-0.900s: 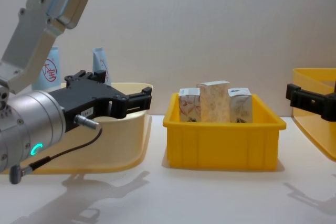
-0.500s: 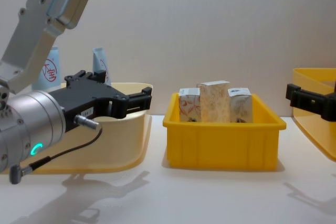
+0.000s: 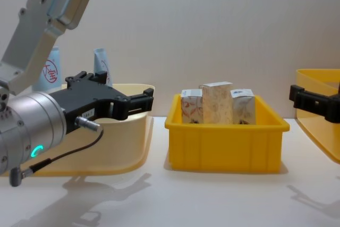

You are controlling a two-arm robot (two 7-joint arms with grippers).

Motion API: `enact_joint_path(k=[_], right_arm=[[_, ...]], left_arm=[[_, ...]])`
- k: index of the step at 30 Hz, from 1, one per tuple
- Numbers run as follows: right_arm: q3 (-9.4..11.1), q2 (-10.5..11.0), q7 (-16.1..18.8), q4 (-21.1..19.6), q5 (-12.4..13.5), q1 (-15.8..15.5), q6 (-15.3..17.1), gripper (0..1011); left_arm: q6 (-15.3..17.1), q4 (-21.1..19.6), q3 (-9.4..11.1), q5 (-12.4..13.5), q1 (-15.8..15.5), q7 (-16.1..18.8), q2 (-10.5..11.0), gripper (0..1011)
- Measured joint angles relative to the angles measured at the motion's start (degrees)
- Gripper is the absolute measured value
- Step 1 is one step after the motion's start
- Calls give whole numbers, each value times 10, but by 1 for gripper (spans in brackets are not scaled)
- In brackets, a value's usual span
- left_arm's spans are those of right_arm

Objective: Bimanual collaborative sorting of washing and personal care products

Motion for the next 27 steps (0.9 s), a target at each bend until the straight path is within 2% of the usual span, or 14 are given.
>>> enact_joint_path(k=[27], right_arm=[[0, 0, 0, 0, 0, 0, 0, 1001]], left_arm=[[0, 0, 0, 0, 0, 0, 0, 1003]])
